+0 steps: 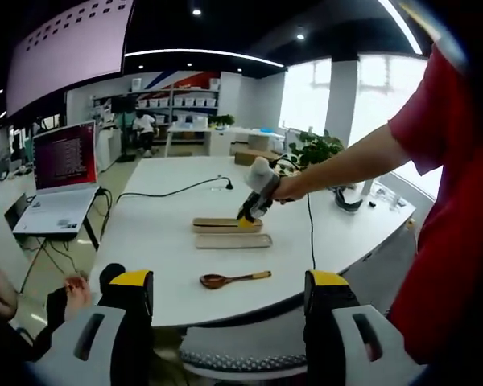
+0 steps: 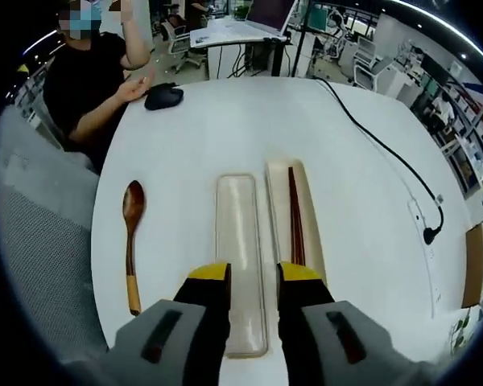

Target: Arrange the utensils inside the cutlery case until each visible utensil rests in its matching compartment.

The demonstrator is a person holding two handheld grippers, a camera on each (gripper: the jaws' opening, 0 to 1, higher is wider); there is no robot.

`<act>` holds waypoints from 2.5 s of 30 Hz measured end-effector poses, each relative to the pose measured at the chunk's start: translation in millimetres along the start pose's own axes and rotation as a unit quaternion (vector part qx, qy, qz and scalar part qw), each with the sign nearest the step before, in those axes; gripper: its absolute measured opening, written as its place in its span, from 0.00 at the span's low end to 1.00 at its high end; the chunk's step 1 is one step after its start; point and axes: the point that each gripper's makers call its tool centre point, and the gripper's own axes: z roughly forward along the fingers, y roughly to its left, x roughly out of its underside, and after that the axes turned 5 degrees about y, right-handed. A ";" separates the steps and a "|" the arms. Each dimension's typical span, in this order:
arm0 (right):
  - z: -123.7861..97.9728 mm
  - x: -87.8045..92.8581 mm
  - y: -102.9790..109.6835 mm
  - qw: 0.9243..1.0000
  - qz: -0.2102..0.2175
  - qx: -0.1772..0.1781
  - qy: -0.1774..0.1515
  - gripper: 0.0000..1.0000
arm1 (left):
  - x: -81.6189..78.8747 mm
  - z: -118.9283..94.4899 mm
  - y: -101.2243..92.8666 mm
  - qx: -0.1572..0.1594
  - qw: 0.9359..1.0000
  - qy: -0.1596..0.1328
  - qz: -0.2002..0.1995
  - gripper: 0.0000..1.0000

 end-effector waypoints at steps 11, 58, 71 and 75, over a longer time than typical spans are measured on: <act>4.0 -10.2 28.4 0.999 -0.023 -0.008 -0.033 0.27 | 0.8 -6.0 -1.8 -0.014 1.000 -0.010 -0.006 0.79; 65.3 0.3 142.4 0.994 -0.086 -0.062 -0.020 0.27 | 18.5 -19.8 4.9 -0.033 0.999 0.016 -0.002 0.77; 69.8 0.3 146.0 0.996 -0.042 -0.063 -0.041 0.21 | 19.0 -12.1 -2.6 -0.012 0.999 0.029 0.008 0.77; 71.5 -0.2 146.0 0.997 -0.042 -0.061 -0.038 0.19 | 12.3 -9.1 -2.0 -0.007 1.000 0.022 0.011 0.77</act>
